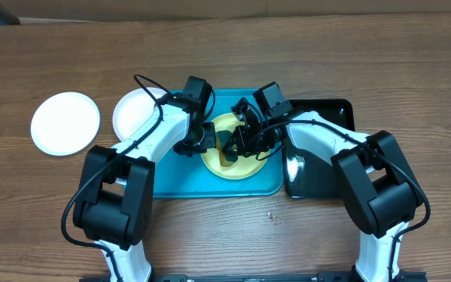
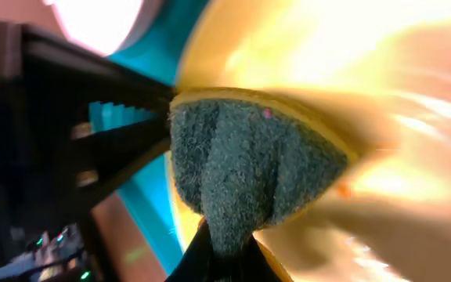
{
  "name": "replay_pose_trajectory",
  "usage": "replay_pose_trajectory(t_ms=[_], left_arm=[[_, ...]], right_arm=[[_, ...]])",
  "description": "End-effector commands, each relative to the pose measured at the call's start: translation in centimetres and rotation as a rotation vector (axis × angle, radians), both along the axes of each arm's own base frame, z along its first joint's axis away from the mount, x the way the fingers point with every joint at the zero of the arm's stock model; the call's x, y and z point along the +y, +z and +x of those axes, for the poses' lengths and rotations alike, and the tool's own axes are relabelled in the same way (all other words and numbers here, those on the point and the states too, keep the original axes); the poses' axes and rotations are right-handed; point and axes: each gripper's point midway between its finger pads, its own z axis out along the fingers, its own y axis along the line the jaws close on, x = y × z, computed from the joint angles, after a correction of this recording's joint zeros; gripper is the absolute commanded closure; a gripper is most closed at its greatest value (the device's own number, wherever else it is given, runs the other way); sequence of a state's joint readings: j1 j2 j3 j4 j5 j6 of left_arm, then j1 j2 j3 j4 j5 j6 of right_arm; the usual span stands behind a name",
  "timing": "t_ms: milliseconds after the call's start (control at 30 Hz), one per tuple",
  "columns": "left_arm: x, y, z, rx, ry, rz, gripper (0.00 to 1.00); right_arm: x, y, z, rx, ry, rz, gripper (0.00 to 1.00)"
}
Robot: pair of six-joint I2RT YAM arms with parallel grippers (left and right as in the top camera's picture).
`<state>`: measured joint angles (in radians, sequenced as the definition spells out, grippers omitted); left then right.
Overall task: Clean dirty plates on tray and stack at the side
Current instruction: 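Scrub the yellow plate with the sponge while the left gripper holds it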
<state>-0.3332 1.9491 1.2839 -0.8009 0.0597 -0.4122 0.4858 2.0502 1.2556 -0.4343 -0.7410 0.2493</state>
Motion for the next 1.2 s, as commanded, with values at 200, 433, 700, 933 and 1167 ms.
replay_pose_trajectory(t_ms=[200, 433, 700, 933, 1167], left_arm=[[0.1, -0.5, -0.1, 0.008, -0.009, 0.012, 0.96], [0.1, -0.5, -0.1, 0.008, -0.009, 0.012, 0.96], [0.1, -0.5, -0.1, 0.008, -0.009, 0.012, 0.96], [0.1, -0.5, -0.1, 0.009, -0.009, 0.012, 0.96], [0.2, -0.5, -0.3, 0.018, -0.01, 0.016, 0.96]], right_arm=[[0.0, 1.3, 1.9, -0.062, -0.076, -0.01, 0.96], [0.5, 1.6, 1.5, -0.033, -0.079, 0.013, 0.96], [1.2, 0.8, 1.0, -0.03, -0.061, 0.007, 0.96], [0.2, -1.4, 1.7, -0.028, -0.096, -0.061, 0.96], [-3.2, -0.6, 4.9, -0.046, -0.196, -0.059, 0.96]])
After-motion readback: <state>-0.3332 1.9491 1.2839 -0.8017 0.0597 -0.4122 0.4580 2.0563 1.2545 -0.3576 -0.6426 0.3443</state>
